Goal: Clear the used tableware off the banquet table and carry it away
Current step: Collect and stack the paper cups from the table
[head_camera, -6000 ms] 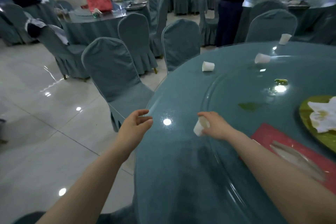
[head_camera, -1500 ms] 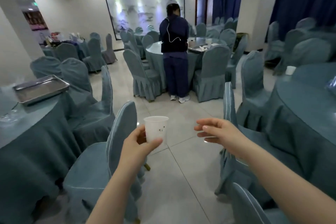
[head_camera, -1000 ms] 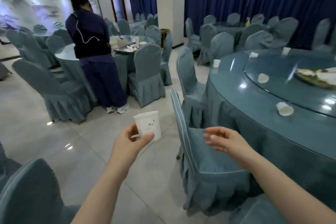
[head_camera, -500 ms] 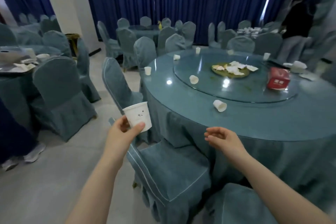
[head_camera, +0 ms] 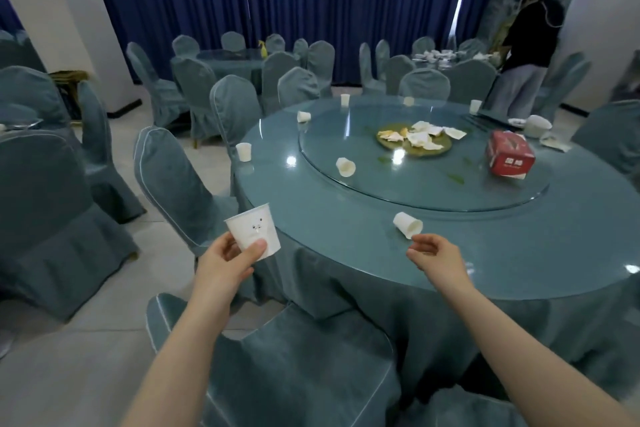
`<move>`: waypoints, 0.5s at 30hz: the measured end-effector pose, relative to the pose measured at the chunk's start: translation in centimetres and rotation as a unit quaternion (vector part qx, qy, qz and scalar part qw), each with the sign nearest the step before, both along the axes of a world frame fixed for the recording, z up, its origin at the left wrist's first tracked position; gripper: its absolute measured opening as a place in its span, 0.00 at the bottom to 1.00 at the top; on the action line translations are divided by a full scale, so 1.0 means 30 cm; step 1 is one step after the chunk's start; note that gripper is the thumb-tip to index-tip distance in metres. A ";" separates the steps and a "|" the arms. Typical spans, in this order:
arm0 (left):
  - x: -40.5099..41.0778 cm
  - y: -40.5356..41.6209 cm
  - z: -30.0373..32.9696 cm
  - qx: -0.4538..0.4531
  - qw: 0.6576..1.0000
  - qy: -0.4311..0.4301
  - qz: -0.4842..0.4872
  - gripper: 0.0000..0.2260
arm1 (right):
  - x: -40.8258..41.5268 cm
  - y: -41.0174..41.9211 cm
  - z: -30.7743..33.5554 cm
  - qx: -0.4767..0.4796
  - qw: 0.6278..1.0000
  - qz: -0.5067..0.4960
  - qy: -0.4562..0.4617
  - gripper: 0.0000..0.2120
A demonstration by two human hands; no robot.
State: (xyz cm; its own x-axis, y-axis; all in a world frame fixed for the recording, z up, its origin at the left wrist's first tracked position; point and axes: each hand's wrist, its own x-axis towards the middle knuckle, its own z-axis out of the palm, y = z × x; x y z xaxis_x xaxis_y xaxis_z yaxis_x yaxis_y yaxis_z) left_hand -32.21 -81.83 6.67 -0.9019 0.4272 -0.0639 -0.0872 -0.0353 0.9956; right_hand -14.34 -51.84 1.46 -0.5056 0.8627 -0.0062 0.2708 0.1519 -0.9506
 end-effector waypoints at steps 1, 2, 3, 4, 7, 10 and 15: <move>-0.037 0.030 -0.018 -0.008 1.000 0.001 0.000 0.15 | -0.040 0.051 -0.027 0.016 1.000 -0.007 -0.025 0.09; -0.075 0.063 -0.035 -0.015 1.000 -0.001 0.004 0.14 | -0.081 0.104 -0.058 0.032 0.998 -0.012 -0.053 0.09; -0.110 0.100 -0.050 -0.022 1.000 -0.006 0.012 0.13 | -0.117 0.155 -0.091 0.042 0.996 -0.013 -0.081 0.09; -0.142 0.144 -0.063 -0.029 0.999 -0.011 0.021 0.12 | -0.150 0.205 -0.122 0.047 0.993 -0.008 -0.110 0.10; -0.222 0.294 -0.094 -0.059 0.997 -0.023 0.041 0.13 | -0.248 0.357 -0.203 0.077 0.978 0.028 -0.193 0.13; -0.280 0.424 -0.118 -0.068 0.997 -0.030 0.037 0.14 | -0.347 0.512 -0.263 0.139 0.959 0.047 -0.243 0.18; -0.334 0.511 -0.149 -0.096 0.994 -0.031 0.032 0.15 | -0.464 0.699 -0.352 0.156 0.932 0.007 -0.328 0.27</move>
